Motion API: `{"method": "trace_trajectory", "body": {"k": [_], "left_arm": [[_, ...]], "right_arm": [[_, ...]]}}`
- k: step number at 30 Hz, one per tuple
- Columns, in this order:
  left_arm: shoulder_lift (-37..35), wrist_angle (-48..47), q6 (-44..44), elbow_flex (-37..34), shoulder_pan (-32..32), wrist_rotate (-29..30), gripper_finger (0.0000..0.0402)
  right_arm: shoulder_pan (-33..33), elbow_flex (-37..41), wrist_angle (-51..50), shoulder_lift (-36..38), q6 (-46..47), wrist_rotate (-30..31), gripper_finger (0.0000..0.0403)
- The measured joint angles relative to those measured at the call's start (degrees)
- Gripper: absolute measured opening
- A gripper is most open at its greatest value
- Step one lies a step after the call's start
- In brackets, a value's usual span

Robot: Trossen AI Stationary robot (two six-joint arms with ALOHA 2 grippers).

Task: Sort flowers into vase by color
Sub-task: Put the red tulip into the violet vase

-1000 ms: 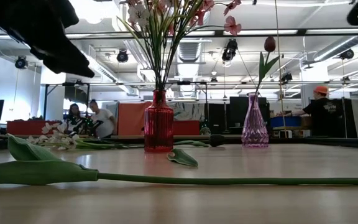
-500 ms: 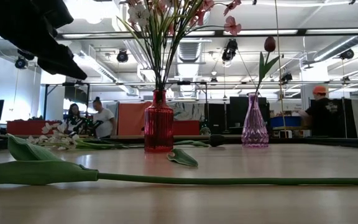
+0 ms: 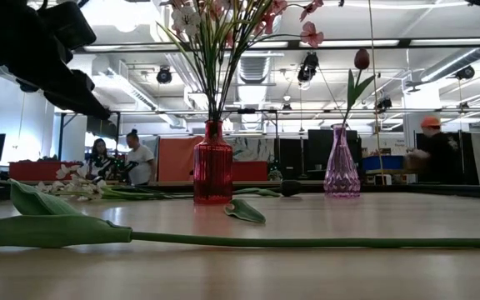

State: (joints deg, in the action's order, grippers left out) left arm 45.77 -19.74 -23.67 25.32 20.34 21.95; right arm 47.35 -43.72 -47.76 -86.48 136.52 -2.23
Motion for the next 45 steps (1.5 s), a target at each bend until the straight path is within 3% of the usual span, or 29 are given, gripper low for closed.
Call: {"method": "trace_trajectory", "body": {"k": [3,9,12,16,24,29,32,38,41,45], "left_arm": [[0.8,0.2,-0.6,0.0,0.0,0.0,0.0256],[1.5,0.3,-1.2,0.0,0.0,0.0,0.0256],[1.5,0.4,-1.6,0.0,0.0,0.0,0.0256],[1.5,0.9,-2.0,0.0,0.0,0.0,0.0256],[1.5,3.7,-2.0,0.0,0.0,0.0,0.0256],[1.5,5.6,-2.0,0.0,0.0,0.0,0.0256],[1.5,7.0,-2.0,0.0,0.0,0.0,0.0256],[1.5,9.6,-2.3,0.0,0.0,0.0,0.0256],[1.5,11.0,-2.4,0.0,0.0,0.0,0.0256],[1.5,12.9,-2.4,0.0,0.0,0.1,0.0256]], "right_arm": [[0.0,0.2,0.9,0.0,-0.8,0.6,0.0016],[-0.2,-0.4,0.8,1.4,-3.0,0.8,0.0014],[-0.2,-1.5,0.1,4.2,-3.1,4.4,0.0013],[-0.2,-2.3,-1.2,9.3,-3.3,19.2,0.0013],[-0.3,-4.2,-2.3,20.1,-19.9,62.4,0.0013],[-3.4,-4.4,-2.5,24.7,-32.9,76.6,0.0013],[-6.2,-4.4,-2.3,26.9,-40.1,80.4,0.0013],[-12.0,-4.4,3.7,31.5,-57.4,81.9,0.0013],[-14.0,-4.4,13.5,33.4,-70.7,81.4,0.0013],[-15.6,-4.4,34.3,34.3,-98.1,77.6,0.0013]]}}
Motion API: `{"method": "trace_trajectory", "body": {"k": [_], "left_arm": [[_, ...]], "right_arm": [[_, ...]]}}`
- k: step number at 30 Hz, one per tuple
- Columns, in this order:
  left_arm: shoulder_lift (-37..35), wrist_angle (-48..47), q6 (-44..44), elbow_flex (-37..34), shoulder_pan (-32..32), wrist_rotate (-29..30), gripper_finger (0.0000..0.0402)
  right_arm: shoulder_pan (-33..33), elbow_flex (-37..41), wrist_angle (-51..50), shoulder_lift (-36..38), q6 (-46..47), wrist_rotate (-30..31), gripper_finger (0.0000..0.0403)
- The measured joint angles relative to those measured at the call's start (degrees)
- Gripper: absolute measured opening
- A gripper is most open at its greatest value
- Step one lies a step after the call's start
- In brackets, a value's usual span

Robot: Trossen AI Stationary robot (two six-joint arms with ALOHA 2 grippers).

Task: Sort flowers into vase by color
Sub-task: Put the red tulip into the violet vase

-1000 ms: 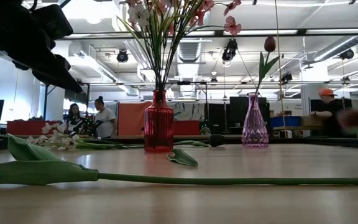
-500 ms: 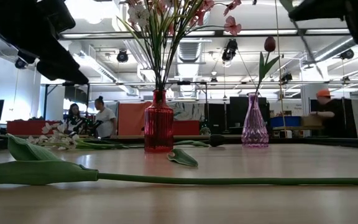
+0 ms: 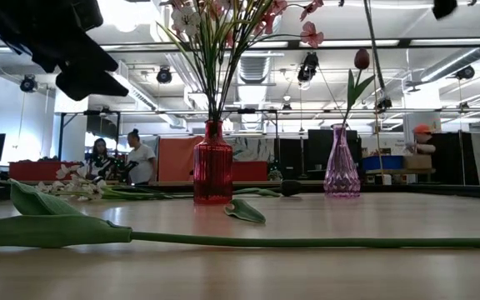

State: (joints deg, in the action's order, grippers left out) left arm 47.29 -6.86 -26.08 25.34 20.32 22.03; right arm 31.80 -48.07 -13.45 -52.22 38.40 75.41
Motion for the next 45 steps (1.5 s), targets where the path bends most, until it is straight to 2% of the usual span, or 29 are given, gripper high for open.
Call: {"method": "trace_trajectory", "body": {"k": [4,7,10,14,18,24,29,31,45], "left_arm": [[0.0,1.8,0.0,0.0,0.0,0.1,0.0256],[0.0,2.7,0.0,0.0,0.0,0.1,0.0256],[0.0,3.7,0.0,0.0,0.0,0.1,0.0256],[0.0,4.8,-0.2,0.0,0.0,0.1,0.0256],[0.0,5.2,-0.8,0.0,0.0,0.1,0.0256],[0.0,5.3,-2.0,0.0,0.0,0.1,0.0256],[0.0,5.3,-2.0,0.0,0.0,0.1,0.0256],[0.0,5.3,-2.1,0.0,0.0,0.1,0.0256],[0.0,5.2,-2.1,0.0,0.0,-0.1,0.0256]], "right_arm": [[-1.6,0.0,18.7,0.1,-25.6,-0.9,0.0013],[-5.1,0.0,24.7,0.1,-35.9,-6.4,0.0013],[-10.9,0.1,25.7,0.0,-37.2,-14.4,0.0013],[-19.8,0.9,25.7,0.6,-41.7,-18.2,0.0013],[-30.8,1.6,26.3,2.2,-42.5,-30.8,0.0013],[-41.8,5.0,28.2,2.7,-43.8,-38.3,0.0013],[-44.5,13.1,43.5,2.8,-46.7,-41.3,0.0013],[-44.5,15.4,46.8,3.1,-47.6,-41.4,0.0013],[-44.5,17.9,46.8,3.8,-48.0,-38.8,0.0013]]}}
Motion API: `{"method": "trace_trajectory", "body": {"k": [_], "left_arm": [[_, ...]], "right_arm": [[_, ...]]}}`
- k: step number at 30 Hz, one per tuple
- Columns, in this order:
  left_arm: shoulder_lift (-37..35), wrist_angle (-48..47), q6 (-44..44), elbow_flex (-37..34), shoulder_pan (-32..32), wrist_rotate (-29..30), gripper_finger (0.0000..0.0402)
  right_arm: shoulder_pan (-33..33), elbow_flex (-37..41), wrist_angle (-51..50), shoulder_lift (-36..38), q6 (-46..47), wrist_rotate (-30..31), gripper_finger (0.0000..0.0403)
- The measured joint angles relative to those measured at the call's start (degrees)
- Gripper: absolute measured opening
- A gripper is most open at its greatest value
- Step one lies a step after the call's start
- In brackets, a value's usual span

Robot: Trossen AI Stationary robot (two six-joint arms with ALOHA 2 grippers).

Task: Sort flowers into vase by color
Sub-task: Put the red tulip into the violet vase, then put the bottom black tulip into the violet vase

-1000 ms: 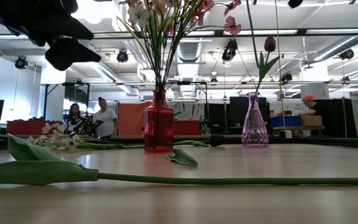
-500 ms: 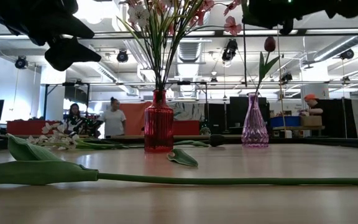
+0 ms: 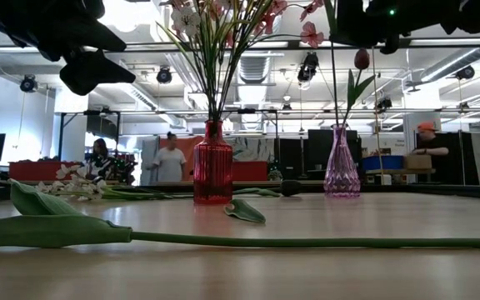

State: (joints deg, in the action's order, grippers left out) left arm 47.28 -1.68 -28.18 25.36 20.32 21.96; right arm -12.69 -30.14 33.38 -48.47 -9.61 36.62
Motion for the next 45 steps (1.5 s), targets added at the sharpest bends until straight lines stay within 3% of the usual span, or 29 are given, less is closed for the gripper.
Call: {"method": "trace_trajectory", "body": {"k": [7,22,25,34,40,45], "left_arm": [[0.0,0.0,0.0,0.0,0.0,0.0,0.0256],[0.0,0.0,-0.8,0.0,0.0,0.0,0.0256],[0.0,0.0,-1.4,0.0,0.0,0.0,0.0256],[0.0,-1.3,-2.6,0.0,0.0,-0.9,0.0256],[0.0,-1.5,-2.7,0.0,0.0,-2.2,0.0256],[0.0,-6.7,-3.5,0.1,0.0,-1.3,0.0256]], "right_arm": [[0.0,0.1,-0.1,0.0,2.2,-2.1,0.0029],[0.2,-2.5,-17.0,0.0,9.0,-2.1,0.0192],[0.6,-4.8,-23.4,0.2,11.7,-2.0,0.0222],[1.4,-15.3,-57.3,0.4,29.6,-2.1,0.0287],[4.3,-18.4,-71.6,0.3,41.6,-3.0,0.0297],[7.8,-18.4,-74.9,0.3,49.9,-7.5,0.0289]]}}
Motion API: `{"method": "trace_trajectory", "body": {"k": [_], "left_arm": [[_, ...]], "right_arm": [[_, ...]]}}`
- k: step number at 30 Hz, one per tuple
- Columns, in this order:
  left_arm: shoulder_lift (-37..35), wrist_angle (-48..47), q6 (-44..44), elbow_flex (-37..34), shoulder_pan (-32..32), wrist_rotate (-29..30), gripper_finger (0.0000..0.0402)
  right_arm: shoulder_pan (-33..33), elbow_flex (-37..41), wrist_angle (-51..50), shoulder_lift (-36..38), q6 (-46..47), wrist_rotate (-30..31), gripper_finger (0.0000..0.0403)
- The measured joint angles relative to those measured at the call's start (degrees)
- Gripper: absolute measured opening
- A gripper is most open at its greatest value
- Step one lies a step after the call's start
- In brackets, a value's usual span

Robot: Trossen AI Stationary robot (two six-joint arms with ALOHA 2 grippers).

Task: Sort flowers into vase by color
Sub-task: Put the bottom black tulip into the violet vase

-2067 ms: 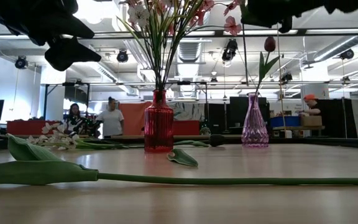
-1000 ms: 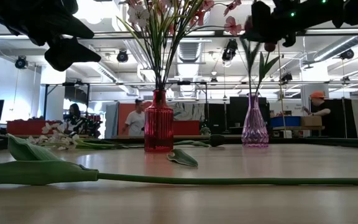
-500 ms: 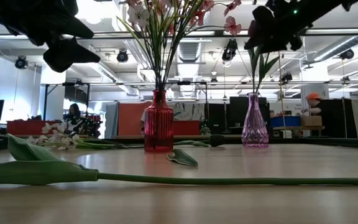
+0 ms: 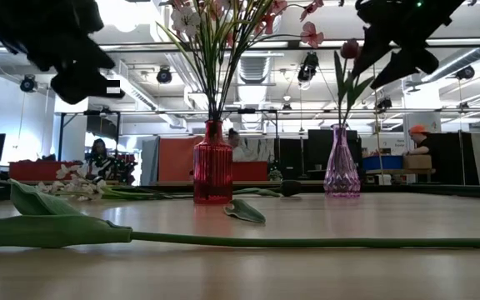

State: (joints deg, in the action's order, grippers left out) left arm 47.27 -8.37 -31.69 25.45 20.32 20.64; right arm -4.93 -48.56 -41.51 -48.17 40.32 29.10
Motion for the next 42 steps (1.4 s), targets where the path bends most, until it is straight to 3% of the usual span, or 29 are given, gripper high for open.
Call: {"method": "trace_trajectory", "body": {"k": [4,9,19,21,28,31,35,42], "left_arm": [[0.0,-7.8,-6.6,0.0,-0.3,5.0,0.0256],[0.0,-17.8,-13.5,0.0,-0.7,5.8,0.0256],[0.0,-20.5,-8.2,0.0,-0.7,7.5,0.0256],[0.0,-19.9,-8.2,0.0,-0.7,4.5,0.0256],[0.0,-17.7,-15.0,0.0,-0.5,-19.5,0.0256],[0.0,-17.1,-20.6,0.0,0.5,-24.1,0.0256],[0.1,-14.5,-27.0,-0.1,2.4,-23.2,0.0256],[0.2,0.0,-24.3,-0.1,10.3,-10.5,0.0256]], "right_arm": [[3.1,0.0,-0.2,-0.4,4.0,-3.5,0.0282],[7.1,0.0,-0.1,-1.0,8.0,-6.9,0.0272],[15.8,0.0,-0.1,-5.6,14.6,-14.1,0.0257],[17.5,0.0,0.3,-7.6,15.1,-16.2,0.0254],[25.1,0.0,9.6,-17.4,10.7,-25.8,0.0250],[29.7,-2.4,13.6,-23.1,8.1,-26.1,0.0250],[34.4,-9.5,13.4,-32.0,6.0,-21.7,0.0251],[38.3,-22.8,13.6,-48.2,-2.6,-14.9,0.0251]]}}
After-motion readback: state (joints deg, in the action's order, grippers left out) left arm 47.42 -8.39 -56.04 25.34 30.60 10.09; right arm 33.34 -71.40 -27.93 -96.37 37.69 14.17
